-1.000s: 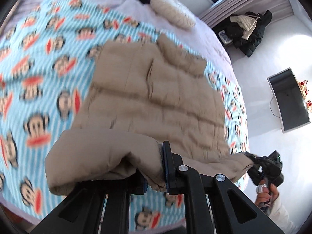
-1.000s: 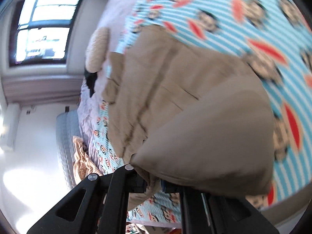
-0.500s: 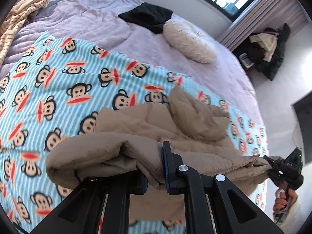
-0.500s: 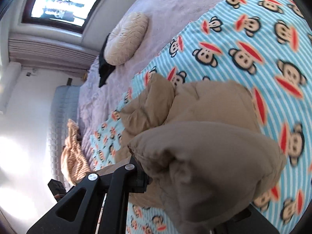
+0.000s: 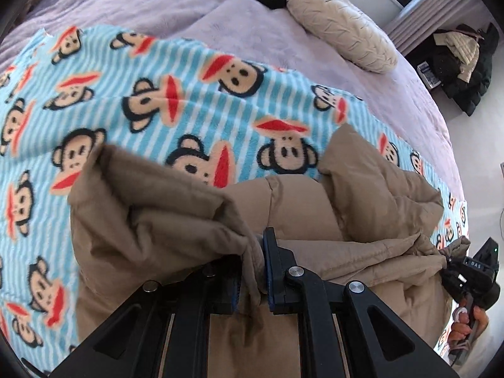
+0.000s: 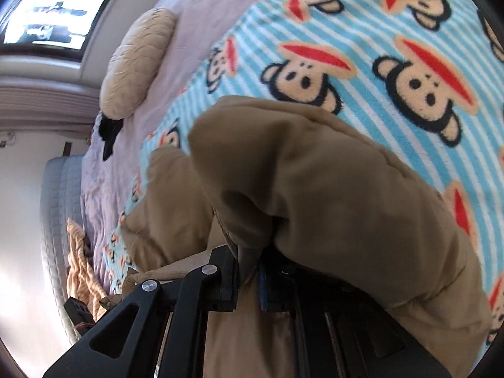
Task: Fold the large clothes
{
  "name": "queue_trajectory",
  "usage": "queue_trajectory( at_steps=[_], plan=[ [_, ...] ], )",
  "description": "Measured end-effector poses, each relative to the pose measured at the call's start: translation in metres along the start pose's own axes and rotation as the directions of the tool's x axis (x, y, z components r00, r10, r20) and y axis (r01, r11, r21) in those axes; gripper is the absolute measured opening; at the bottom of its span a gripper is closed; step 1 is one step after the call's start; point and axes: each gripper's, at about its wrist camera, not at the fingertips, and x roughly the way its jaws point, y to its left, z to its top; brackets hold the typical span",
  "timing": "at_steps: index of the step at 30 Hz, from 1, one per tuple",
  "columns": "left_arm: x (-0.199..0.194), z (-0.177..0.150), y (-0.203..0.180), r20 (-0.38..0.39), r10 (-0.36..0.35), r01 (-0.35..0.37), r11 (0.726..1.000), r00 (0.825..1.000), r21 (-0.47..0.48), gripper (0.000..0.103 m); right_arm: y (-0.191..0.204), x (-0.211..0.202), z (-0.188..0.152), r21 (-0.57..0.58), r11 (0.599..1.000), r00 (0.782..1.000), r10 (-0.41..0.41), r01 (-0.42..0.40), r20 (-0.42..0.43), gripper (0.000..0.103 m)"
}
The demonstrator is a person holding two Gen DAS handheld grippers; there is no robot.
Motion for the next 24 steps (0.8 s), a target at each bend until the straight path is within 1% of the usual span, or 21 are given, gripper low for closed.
queue_trajectory(
  at_steps=[2, 3, 4, 6, 7, 8, 9, 10, 11, 12, 13, 14, 15, 16, 17, 18, 19, 21, 22, 24],
  plan=[
    [0.001, 0.002, 0.001, -0.002, -0.004, 0.004, 1.000, 1.000, -0.014, 0.014, -0.002, 0.006, 0.003, 0.009, 1.000, 1.000, 0.001, -0.001, 0.001, 0.010],
    [-0.001, 0.002, 0.001, -0.003, -0.002, 0.001, 1.000, 1.000, -0.012, 0.015, -0.002, 0.007, 0.004, 0.013, 1.000, 1.000, 0.003, -0.003, -0.001, 0.010],
    [-0.008, 0.001, -0.002, 0.008, 0.001, -0.001, 1.000, 1.000, 0.002, 0.017, -0.001, 0.006, 0.004, 0.017, 1.000, 1.000, 0.002, -0.002, -0.006, 0.010],
    [-0.025, -0.004, -0.007, 0.042, 0.005, -0.006, 0.999, 0.999, 0.045, 0.031, 0.004, -0.002, 0.003, -0.002, 1.000, 1.000, -0.002, 0.002, -0.019, 0.016],
    [-0.034, -0.005, -0.010, 0.063, 0.016, -0.020, 0.998, 0.998, 0.064, 0.056, 0.008, -0.008, 0.002, -0.026, 1.000, 1.000, -0.007, 0.007, -0.022, 0.018],
    [-0.047, -0.008, -0.012, 0.098, 0.045, -0.053, 0.995, 0.994, 0.082, 0.088, 0.014, -0.015, 0.001, -0.052, 0.999, 1.000, -0.006, 0.005, -0.021, 0.032],
    [-0.059, -0.010, -0.014, 0.143, 0.073, -0.087, 0.992, 0.987, 0.095, 0.093, 0.018, -0.021, 0.000, -0.072, 0.997, 1.000, -0.004, 0.003, -0.015, 0.057],
    [-0.073, -0.012, -0.017, 0.189, 0.082, -0.105, 0.988, 0.979, 0.116, 0.093, 0.025, -0.031, -0.003, -0.102, 0.995, 1.000, -0.003, 0.003, 0.002, 0.069],
    [-0.080, -0.012, -0.019, 0.200, 0.076, -0.103, 0.986, 0.977, 0.131, 0.093, 0.032, -0.042, -0.007, -0.137, 0.991, 1.000, 0.002, 0.002, 0.031, 0.076],
    [-0.085, -0.012, -0.020, 0.202, 0.068, -0.097, 0.986, 0.977, 0.138, 0.093, 0.037, -0.049, -0.010, -0.166, 0.986, 0.999, 0.004, 0.002, 0.041, 0.076],
    [-0.086, -0.012, -0.022, 0.192, 0.048, -0.077, 0.986, 0.980, 0.145, 0.093, 0.043, -0.054, -0.014, -0.202, 0.979, 0.999, 0.006, 0.003, 0.041, 0.074],
    [-0.084, -0.012, -0.026, 0.167, 0.017, -0.045, 0.985, 0.986, 0.164, 0.085, 0.049, -0.056, -0.020, -0.235, 0.972, 0.999, 0.013, -0.005, 0.034, 0.057],
    [-0.077, -0.013, -0.032, 0.129, -0.016, -0.009, 0.982, 0.991, 0.191, 0.077, 0.054, -0.054, -0.025, -0.260, 0.965, 1.000, 0.015, -0.010, 0.017, 0.029],
    [-0.069, -0.015, -0.037, 0.090, -0.039, 0.019, 0.976, 0.995, 0.216, 0.062, 0.059, -0.048, -0.031, -0.294, 0.956, 1.000, 0.002, -0.006, -0.014, 0.020],
    [-0.059, -0.019, -0.044, 0.056, -0.056, 0.041, 0.970, 0.997, 0.240, 0.054, 0.063, -0.041, -0.037, -0.324, 0.946, 0.999, -0.011, -0.002, -0.039, 0.017],
    [-0.049, -0.024, -0.052, 0.037, -0.062, 0.051, 0.964, 0.997, 0.262, 0.052, 0.069, -0.029, -0.044, -0.372, 0.928, 0.997, -0.033, 0.007, -0.063, 0.015],
    [-0.042, -0.028, -0.058, 0.030, -0.059, 0.049, 0.960, 0.998, 0.276, 0.050, 0.074, -0.019, -0.049, -0.417, 0.908, 0.995, -0.072, 0.039, -0.064, 0.015],
    [-0.021, -0.034, -0.069, 0.037, -0.025, 0.013, 0.954, 0.999, 0.301, 0.050, 0.078, -0.003, -0.053, -0.471, 0.878, 0.990, -0.128, 0.090, -0.050, 0.015],
    [-0.010, -0.033, -0.070, 0.050, 0.006, -0.021, 0.954, 0.999, 0.298, 0.050, 0.076, 0.005, -0.054, -0.488, 0.864, 0.986, -0.162, 0.127, -0.030, 0.015],
    [0.007, -0.026, -0.065, 0.082, 0.066, -0.085, 0.961, 0.994, 0.263, 0.050, 0.067, 0.016, -0.046, -0.499, 0.837, 0.972, -0.232, 0.224, 0.046, 0.014]
  ],
)
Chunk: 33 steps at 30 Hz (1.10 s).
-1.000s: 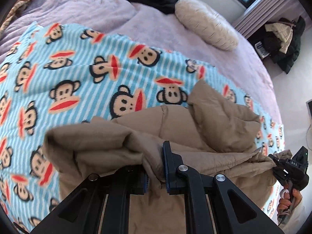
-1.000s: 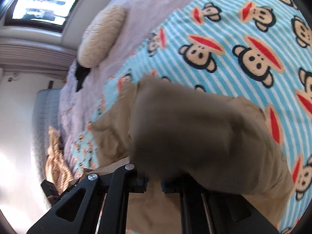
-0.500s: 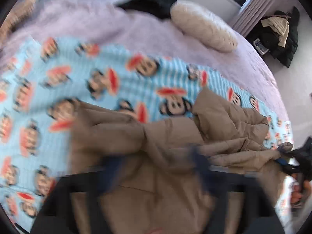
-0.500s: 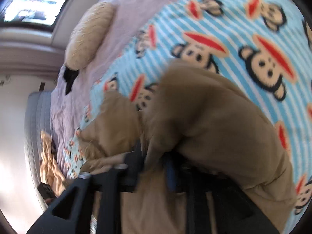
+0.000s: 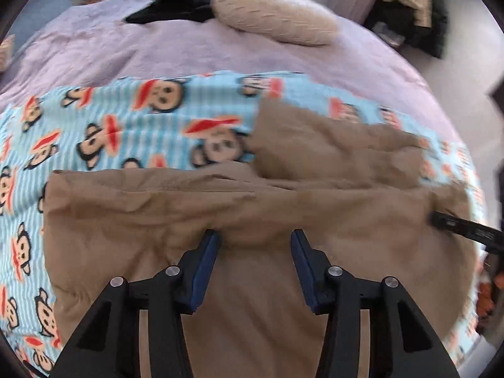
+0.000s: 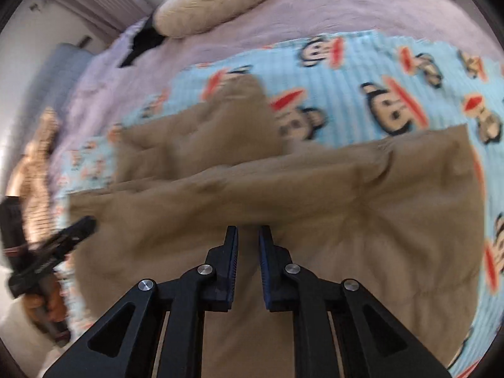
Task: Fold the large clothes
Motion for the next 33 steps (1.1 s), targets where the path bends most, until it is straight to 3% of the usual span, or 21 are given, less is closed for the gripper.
queue_trajectory(
  at_steps=[2, 4, 6, 9, 12, 16, 20, 23, 25, 26, 27, 30, 33],
  plan=[
    [0.019, 0.007, 0.016, 0.005, 0.015, -0.014, 0.997, 1.000, -0.077, 0.050, -0.013, 0.008, 0.007, 0.026, 0.998, 0.998, -0.051, 0.050, 0.036, 0.010],
    [0.031, 0.012, 0.027, 0.012, 0.002, -0.001, 0.993, 1.000, -0.118, 0.050, -0.034, 0.017, 0.015, 0.102, 0.994, 0.997, -0.042, 0.035, 0.060, 0.010],
    [0.039, 0.015, 0.026, 0.018, 0.004, -0.002, 0.994, 1.000, -0.113, 0.050, -0.053, 0.027, 0.021, 0.158, 0.987, 0.997, -0.034, 0.022, 0.071, 0.000],
    [0.050, 0.019, 0.016, 0.040, 0.039, -0.037, 0.998, 0.998, -0.060, 0.050, -0.068, 0.045, 0.028, 0.202, 0.979, 0.997, -0.030, 0.014, 0.076, 0.000],
    [0.058, 0.024, 0.013, 0.053, 0.055, -0.053, 0.998, 0.997, -0.046, 0.050, -0.063, 0.052, 0.034, 0.170, 0.984, 0.994, -0.070, 0.055, 0.085, 0.000],
    [0.041, 0.029, 0.018, 0.062, 0.055, -0.052, 0.998, 0.997, -0.036, 0.051, -0.066, 0.040, 0.038, 0.183, 0.982, 0.997, -0.048, 0.036, 0.061, 0.000],
    [0.008, 0.023, 0.050, 0.119, 0.151, -0.147, 0.988, 0.981, -0.042, 0.051, -0.072, 0.001, 0.034, 0.183, 0.982, 0.995, -0.053, 0.038, 0.079, 0.004],
    [0.006, 0.012, 0.091, 0.081, 0.230, -0.221, 0.970, 0.970, -0.101, 0.051, -0.083, -0.026, 0.023, 0.170, 0.978, 0.983, -0.138, 0.117, 0.118, 0.004],
    [0.017, 0.005, 0.114, 0.037, 0.245, -0.236, 0.959, 0.969, -0.156, 0.054, -0.102, -0.030, 0.015, 0.198, 0.968, 0.980, -0.173, 0.151, 0.102, 0.004],
    [0.022, 0.002, 0.121, 0.023, 0.237, -0.229, 0.956, 0.971, -0.183, 0.062, -0.113, -0.026, 0.011, 0.224, 0.963, 0.983, -0.170, 0.150, 0.076, 0.004],
    [0.026, 0.001, 0.127, 0.015, 0.233, -0.224, 0.952, 0.972, -0.207, 0.064, -0.122, -0.022, 0.009, 0.250, 0.958, 0.985, -0.161, 0.141, 0.060, 0.004],
    [0.037, 0.001, 0.128, -0.004, 0.245, -0.240, 0.946, 0.969, -0.217, 0.064, -0.146, -0.002, 0.006, 0.345, 0.935, 0.995, -0.097, 0.080, 0.032, 0.003],
    [0.034, 0.006, 0.125, -0.015, 0.272, -0.269, 0.938, 0.962, -0.217, 0.064, -0.146, -0.001, 0.008, 0.378, 0.922, 0.994, -0.104, 0.088, 0.024, 0.004]
  ],
)
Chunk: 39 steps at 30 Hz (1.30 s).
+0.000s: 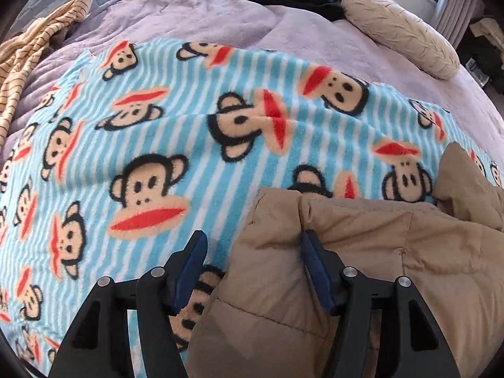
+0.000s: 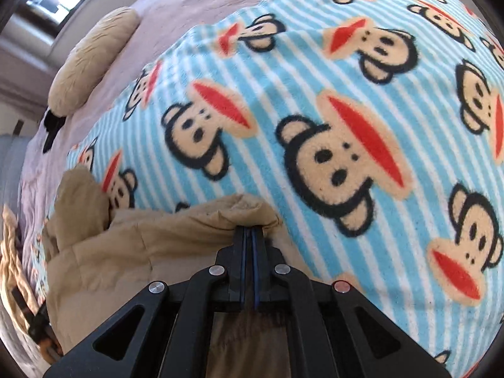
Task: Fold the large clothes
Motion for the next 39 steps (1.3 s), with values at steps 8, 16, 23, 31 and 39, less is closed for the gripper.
queue_trajectory(
  at_steps=[8, 16, 23, 31, 39],
  plan=[
    [-0.058, -0.018, 0.025, -0.003, -0.003, 0.003, 1.000, 1.000, 0.008, 0.064, 0.013, -0.059, -0.020, -0.005, 1.000, 0.996, -0.003, 0.003, 0.084, 0.043],
    [-0.107, -0.079, 0.031, -0.054, -0.048, 0.047, 0.999, 0.997, -0.023, 0.099, 0.001, -0.103, -0.079, 0.109, 0.991, 0.994, 0.073, -0.081, 0.078, 0.050],
    [-0.124, -0.113, 0.028, -0.075, -0.069, 0.067, 0.997, 0.995, -0.032, 0.102, -0.011, -0.118, -0.124, 0.153, 0.982, 0.994, 0.102, -0.108, 0.049, 0.057],
    [-0.125, -0.147, 0.029, -0.126, -0.081, 0.078, 0.997, 0.989, -0.030, 0.102, -0.011, -0.112, -0.171, 0.183, 0.969, 0.985, 0.171, -0.169, 0.002, 0.072],
    [-0.112, -0.168, 0.043, -0.157, -0.144, 0.125, 0.985, 0.977, -0.121, 0.102, -0.012, -0.089, -0.205, 0.241, 0.931, 0.957, 0.289, -0.273, -0.032, 0.087]
  ],
)
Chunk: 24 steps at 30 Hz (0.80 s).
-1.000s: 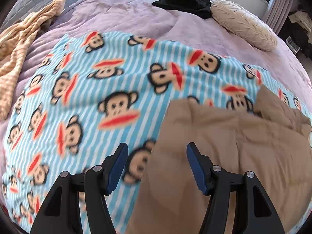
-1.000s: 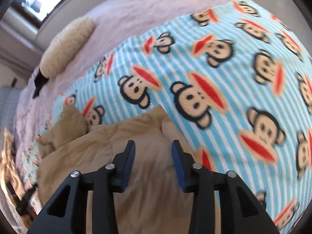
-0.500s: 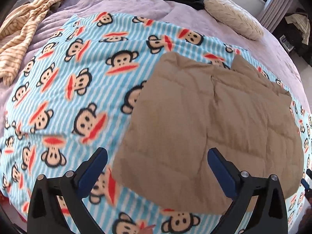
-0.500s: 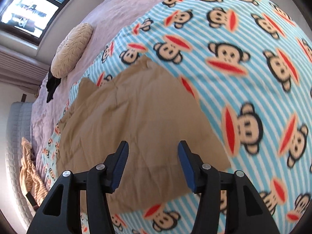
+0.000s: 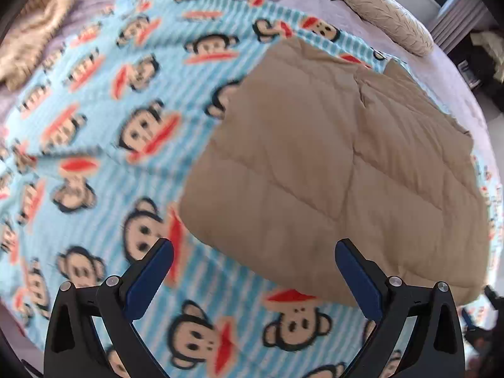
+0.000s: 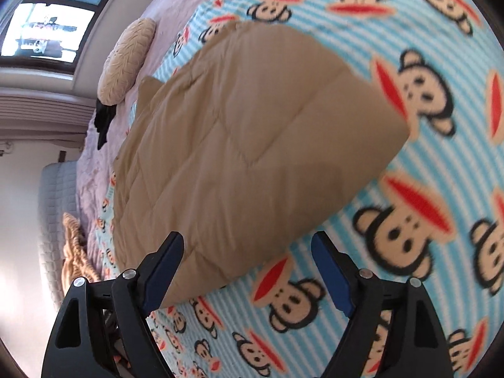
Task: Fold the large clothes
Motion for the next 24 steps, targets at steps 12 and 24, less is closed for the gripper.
queue_trajectory(
  at_steps=[12, 24],
  plan=[
    [0.037, -0.011, 0.033, 0.011, -0.419, 0.410, 0.883, 0.908, -0.230, 0.102, -0.019, 0.049, -0.017, 0.109, 0.978, 0.977, 0.190, -0.179, -0.097, 0.103],
    [0.076, 0.024, 0.005, 0.088, -0.381, 0.389, 0.869, 0.921, -0.306, 0.096, -0.001, 0.097, 0.008, 0.160, 0.929, 0.939, 0.343, -0.334, -0.029, 0.103]
  ],
)
